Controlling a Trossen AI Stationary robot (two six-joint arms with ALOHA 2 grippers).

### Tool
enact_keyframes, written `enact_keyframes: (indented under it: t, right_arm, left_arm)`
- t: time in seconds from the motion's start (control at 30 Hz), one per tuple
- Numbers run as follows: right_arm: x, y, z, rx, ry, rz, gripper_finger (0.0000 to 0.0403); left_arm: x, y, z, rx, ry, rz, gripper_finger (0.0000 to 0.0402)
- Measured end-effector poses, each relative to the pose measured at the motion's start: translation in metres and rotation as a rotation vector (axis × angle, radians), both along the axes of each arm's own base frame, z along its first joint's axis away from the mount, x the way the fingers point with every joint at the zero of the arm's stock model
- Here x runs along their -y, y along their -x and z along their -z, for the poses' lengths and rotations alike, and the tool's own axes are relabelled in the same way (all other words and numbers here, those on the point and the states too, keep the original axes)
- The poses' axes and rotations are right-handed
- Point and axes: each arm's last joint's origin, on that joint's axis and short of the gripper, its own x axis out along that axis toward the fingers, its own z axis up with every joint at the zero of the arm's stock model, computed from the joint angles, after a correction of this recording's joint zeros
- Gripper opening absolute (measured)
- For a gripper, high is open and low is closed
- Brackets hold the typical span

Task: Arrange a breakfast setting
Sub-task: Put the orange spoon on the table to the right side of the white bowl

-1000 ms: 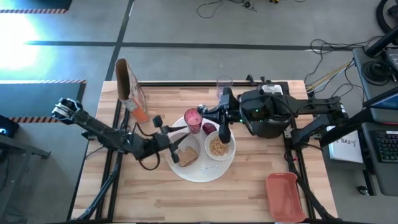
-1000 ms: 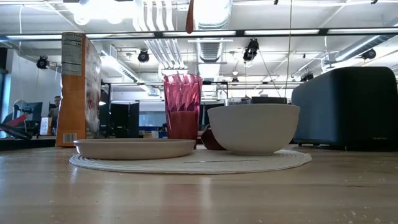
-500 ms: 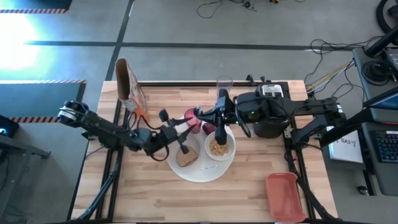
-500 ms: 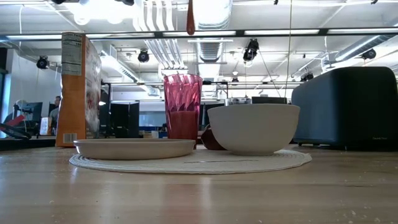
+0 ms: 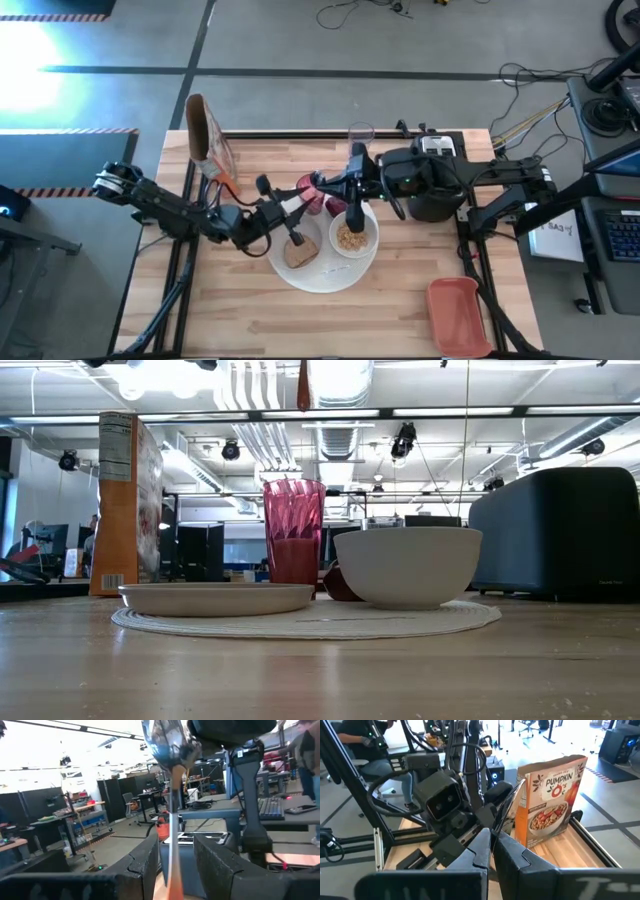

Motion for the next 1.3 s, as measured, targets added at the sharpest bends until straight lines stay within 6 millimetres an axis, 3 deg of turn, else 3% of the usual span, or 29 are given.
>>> enact_keyframes:
  t: [0.6, 1.0, 1.3]
  right_arm:
    - [0.0, 0.0, -0.002, 0.025, 0.008, -0.003, 0.0008]
    - [-0.001, 0.0, -0.002, 0.023, 0.01, -0.024, 0.0009]
    - [-0.001, -0.001, -0.002, 0.022, 0.01, -0.026, 0.0009]
  left_arm:
    - [-0.006, -0.013, 0.014, 0.009, 0.04, 0.037, 0.0106]
    - [-0.013, -0.013, 0.01, 0.05, 0.047, 0.007, 0.004]
    - [-0.013, -0.013, 0.01, 0.057, 0.054, 0.014, 0.0029]
